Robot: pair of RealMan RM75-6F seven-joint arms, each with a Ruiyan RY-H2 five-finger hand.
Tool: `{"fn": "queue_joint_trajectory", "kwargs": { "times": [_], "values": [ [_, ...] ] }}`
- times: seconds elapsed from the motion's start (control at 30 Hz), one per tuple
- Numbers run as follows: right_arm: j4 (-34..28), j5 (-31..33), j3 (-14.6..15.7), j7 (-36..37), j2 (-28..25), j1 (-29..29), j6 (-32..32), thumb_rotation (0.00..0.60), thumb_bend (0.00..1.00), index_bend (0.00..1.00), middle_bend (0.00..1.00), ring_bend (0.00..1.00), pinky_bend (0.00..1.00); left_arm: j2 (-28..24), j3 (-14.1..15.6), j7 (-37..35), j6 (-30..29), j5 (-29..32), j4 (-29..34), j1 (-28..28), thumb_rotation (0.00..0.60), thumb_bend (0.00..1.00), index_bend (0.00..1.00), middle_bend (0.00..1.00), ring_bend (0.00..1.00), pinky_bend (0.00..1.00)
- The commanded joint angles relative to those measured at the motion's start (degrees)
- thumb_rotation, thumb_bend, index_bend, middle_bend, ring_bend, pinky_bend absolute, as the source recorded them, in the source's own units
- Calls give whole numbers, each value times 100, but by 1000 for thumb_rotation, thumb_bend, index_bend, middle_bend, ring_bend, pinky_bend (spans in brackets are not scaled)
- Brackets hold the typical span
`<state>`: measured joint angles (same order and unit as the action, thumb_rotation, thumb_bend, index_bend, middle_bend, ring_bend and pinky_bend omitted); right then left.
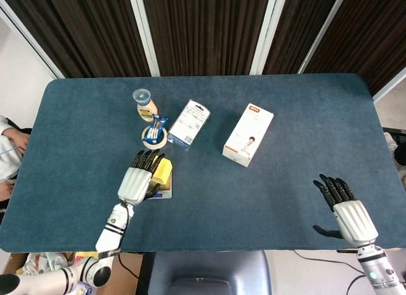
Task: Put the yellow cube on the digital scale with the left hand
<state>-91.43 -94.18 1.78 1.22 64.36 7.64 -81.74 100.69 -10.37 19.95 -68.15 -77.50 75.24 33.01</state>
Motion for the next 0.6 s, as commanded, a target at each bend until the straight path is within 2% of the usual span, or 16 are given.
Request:
{"fn": "queue_joint_trajectory", "kwargs": {
  "times": [0.03, 0.13, 0.17, 0.27, 0.37, 0.47, 0.6],
  "values": [
    [12, 19, -2, -23, -21, -35, -46, 600, 116, 0, 0, 0, 0, -1182, 630, -83, -698, -528, 1015, -659, 600, 334, 0, 0, 0, 19],
    [-10, 44, 4, -109, -14, -79, -84, 600, 116, 0, 0, 0, 0, -1900, 1200, -697, -1151, -915, 1327, -1181, 600, 349, 0, 0, 0, 15],
    [-23, 60, 8, -176, -3, -95, -84, 600, 116, 0, 0, 0, 0, -2054, 1411, -1035, -1388, -1083, 1185, -1402, 600, 354, 0, 0, 0, 15],
    [-61, 108, 5, -310, 21, -135, -101, 600, 116, 0, 0, 0, 0, -2214, 1783, -1488, -1598, -1154, 544, -1821, 600, 369, 0, 0, 0, 7],
    [-93, 150, -31, -385, 61, -165, -153, 600, 116, 0, 0, 0, 0, -2192, 1725, -1851, -1632, -941, 180, -2023, 600, 373, 0, 0, 0, 2],
    [-124, 96, -33, -432, 106, -205, -252, 600, 116, 0, 0, 0, 0, -2255, 1625, -1852, -1744, -1003, 294, -2054, 600, 374, 0, 0, 0, 2],
    [-111, 46, -23, -489, 146, -243, -319, 600, 116, 0, 0, 0, 0, -2388, 1646, -2011, -1735, -1138, 454, -2083, 600, 374, 0, 0, 0, 2]
  ]
}}
